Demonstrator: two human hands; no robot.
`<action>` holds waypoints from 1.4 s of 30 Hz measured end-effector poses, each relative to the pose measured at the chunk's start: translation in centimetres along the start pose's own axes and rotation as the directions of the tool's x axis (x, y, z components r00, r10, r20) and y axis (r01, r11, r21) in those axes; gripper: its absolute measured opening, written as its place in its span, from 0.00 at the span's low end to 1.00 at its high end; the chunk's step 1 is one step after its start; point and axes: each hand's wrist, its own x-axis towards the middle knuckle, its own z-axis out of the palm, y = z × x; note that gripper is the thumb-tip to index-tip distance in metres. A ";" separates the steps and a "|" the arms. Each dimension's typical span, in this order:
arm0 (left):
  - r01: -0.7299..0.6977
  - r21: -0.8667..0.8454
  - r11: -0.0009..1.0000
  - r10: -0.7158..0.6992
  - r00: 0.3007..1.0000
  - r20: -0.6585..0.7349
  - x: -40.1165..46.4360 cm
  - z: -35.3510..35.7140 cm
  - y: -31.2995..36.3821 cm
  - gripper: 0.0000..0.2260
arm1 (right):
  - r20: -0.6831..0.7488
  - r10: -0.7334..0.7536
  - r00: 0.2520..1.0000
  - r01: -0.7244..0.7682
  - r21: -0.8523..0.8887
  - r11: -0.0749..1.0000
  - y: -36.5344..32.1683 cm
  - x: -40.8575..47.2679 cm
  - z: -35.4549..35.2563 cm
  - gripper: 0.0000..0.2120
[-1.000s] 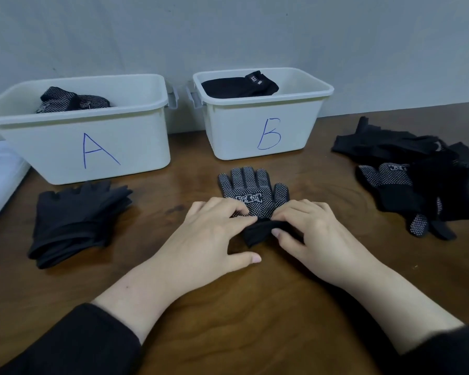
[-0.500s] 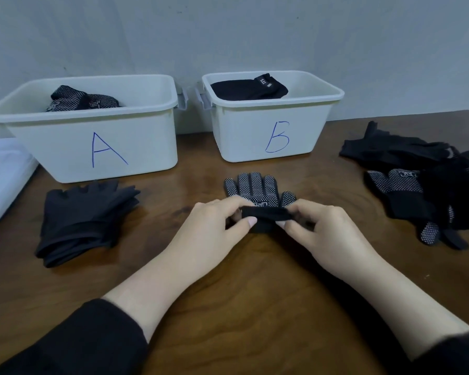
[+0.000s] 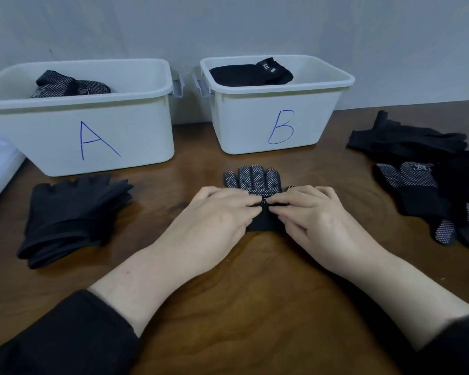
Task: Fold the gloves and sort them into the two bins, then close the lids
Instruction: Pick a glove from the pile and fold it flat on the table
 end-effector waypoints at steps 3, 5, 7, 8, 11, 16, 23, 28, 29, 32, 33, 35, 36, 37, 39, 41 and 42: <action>0.051 0.003 0.999 -0.051 0.979 0.199 -0.5 -0.5 -0.3 0.21 | 0.133 0.046 0.990 -0.056 0.073 0.996 0.8 -0.2 -0.5 0.22; 0.063 0.011 0.998 -0.064 0.965 0.256 -0.6 -1.0 -0.5 0.23 | 0.208 0.053 0.977 -0.075 0.097 0.992 1.5 -0.4 -0.8 0.27; 0.067 0.002 0.998 -0.065 0.969 0.239 -0.5 -1.2 -0.5 0.24 | 0.241 0.074 0.968 -0.108 0.131 0.986 1.9 -0.4 -1.0 0.29; 0.066 -0.002 0.998 -0.064 0.972 0.228 -0.5 -1.2 -0.4 0.24 | 0.239 0.088 0.967 -0.126 0.149 0.981 1.9 -0.4 -1.1 0.28; 0.042 0.010 0.999 -0.044 0.983 0.178 -0.6 -0.9 -0.5 0.25 | 0.201 0.087 0.976 -0.120 0.156 0.981 1.7 -0.3 -1.0 0.20; 0.072 -0.066 0.995 -0.068 0.996 0.062 -0.1 -0.2 -0.6 0.21 | 0.079 0.113 0.990 -0.122 0.115 0.986 0.8 0.0 -0.6 0.13; 0.143 -0.207 0.968 -0.139 0.990 0.037 -0.7 -1.3 -0.2 0.09 | 0.080 0.179 0.981 -0.196 0.339 0.920 -1.1 -0.2 -1.8 0.07; 0.276 -0.415 0.867 -0.287 0.957 0.038 -1.0 -1.4 -0.3 0.11 | 0.162 0.342 0.925 -0.371 0.573 0.731 -1.7 0.1 -2.0 0.08; 0.287 -0.496 0.820 -0.319 0.947 0.020 -0.9 -1.5 -0.3 0.11 | 0.161 0.357 0.920 -0.378 0.605 0.701 -1.7 0.5 -2.2 0.08; 0.317 -0.616 0.721 -0.408 0.913 -0.008 0.2 -1.6 -0.3 0.10 | 0.163 0.435 0.886 -0.429 0.648 0.630 -1.3 2.4 -2.2 0.06; 0.338 -0.618 0.710 -0.437 0.899 -0.009 0.7 -1.4 -0.4 0.11 | 0.164 0.466 0.870 -0.452 0.644 0.617 -1.0 3.0 -2.0 0.05; 0.372 -0.598 0.710 -0.483 0.875 -0.029 1.5 -1.0 -1.1 0.13 | 0.187 0.521 0.833 -0.515 0.607 0.605 -0.3 4.2 -1.4 0.04; 0.379 -0.550 0.744 -0.488 0.871 -0.061 1.7 -0.9 -1.4 0.14 | 0.212 0.537 0.817 -0.549 0.573 0.609 0.1 4.6 -1.1 0.03; 0.370 -0.478 0.797 -0.466 0.879 -0.097 1.8 -0.9 -1.8 0.14 | 0.239 0.542 0.806 -0.576 0.528 0.624 0.3 5.0 -0.8 0.03; 0.286 -0.342 0.895 -0.340 0.934 -0.109 1.6 -0.9 -2.2 0.14 | 0.263 0.551 0.792 -0.608 0.425 0.671 0.8 5.4 -0.1 0.02; 0.198 -0.218 0.956 -0.208 0.978 -0.026 1.4 -0.8 -2.2 0.14 | 0.258 0.558 0.789 -0.614 0.358 0.703 1.1 5.7 0.2 0.02; 0.177 -0.164 0.971 -0.175 0.984 0.024 1.4 -0.7 -2.1 0.15 | 0.257 0.563 0.785 -0.619 0.349 0.704 1.3 5.8 0.3 0.02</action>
